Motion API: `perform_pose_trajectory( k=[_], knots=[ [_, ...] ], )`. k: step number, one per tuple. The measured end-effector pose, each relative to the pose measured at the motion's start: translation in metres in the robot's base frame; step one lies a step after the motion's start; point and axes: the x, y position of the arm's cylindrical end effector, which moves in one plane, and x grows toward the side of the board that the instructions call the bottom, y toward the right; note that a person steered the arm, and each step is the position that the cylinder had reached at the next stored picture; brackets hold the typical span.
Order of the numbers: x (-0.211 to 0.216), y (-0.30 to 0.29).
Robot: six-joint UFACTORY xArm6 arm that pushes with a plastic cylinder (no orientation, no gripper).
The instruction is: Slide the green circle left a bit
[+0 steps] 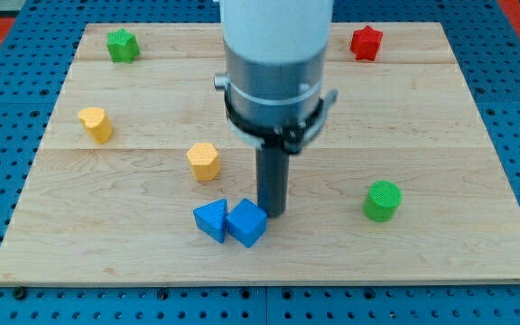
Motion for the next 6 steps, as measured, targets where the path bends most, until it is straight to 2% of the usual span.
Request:
perform_pose_trajectory(
  k=[1, 3, 6],
  knots=[
    [0.022, 0.013],
    [0.011, 0.107],
    [0.007, 0.127]
  ],
)
